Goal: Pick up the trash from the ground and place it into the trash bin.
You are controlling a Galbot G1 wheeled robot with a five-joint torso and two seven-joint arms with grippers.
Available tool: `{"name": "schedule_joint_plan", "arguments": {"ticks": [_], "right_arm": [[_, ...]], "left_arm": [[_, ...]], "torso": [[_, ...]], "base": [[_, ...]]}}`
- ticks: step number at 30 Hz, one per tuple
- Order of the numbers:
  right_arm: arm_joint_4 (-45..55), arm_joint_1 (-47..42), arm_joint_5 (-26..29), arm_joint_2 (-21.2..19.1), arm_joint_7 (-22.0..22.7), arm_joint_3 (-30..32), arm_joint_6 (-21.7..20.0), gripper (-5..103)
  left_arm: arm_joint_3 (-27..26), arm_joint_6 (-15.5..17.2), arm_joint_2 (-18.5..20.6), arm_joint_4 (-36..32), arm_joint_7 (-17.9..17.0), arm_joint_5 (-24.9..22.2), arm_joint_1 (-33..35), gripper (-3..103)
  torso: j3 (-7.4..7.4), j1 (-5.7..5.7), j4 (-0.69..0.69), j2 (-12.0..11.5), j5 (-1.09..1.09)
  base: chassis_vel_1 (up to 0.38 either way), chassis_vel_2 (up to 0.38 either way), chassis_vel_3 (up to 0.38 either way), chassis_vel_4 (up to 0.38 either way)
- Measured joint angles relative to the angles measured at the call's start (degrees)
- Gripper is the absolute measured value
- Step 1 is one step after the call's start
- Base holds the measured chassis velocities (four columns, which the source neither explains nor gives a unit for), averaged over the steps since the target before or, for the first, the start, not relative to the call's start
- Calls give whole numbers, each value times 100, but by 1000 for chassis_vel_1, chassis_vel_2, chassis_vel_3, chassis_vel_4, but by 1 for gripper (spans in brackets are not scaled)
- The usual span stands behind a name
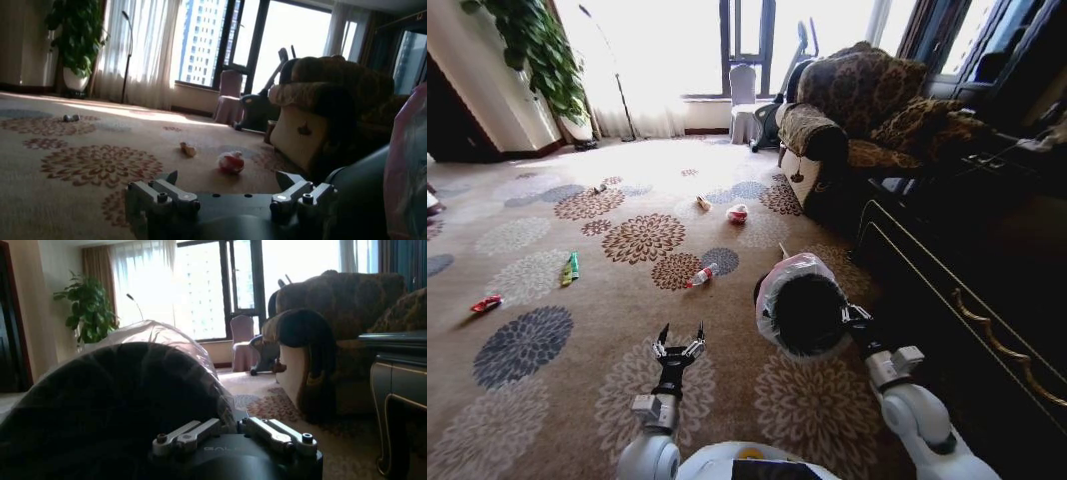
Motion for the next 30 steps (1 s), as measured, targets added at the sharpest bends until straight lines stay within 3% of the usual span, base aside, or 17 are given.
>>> {"name": "schedule_joint_plan", "arguments": {"ticks": [2,10,30], "right_arm": [[0,2,5,0,-3,-1,4,0],[41,-25,55,-38,-2,31,12,0],[20,-25,125,-54,-1,81,255,0]], "left_arm": [[1,0,-3,-8,1,4,8,97],[54,4,-23,-23,18,29,22,97],[43,8,-37,-11,24,36,6,96]], "torso": [[0,0,1,0,9],[0,0,-1,0,9],[3,2,0,-1,10]], "base": [[70,53,-41,-13],[-39,40,38,-35],[-176,171,168,-167]]}}
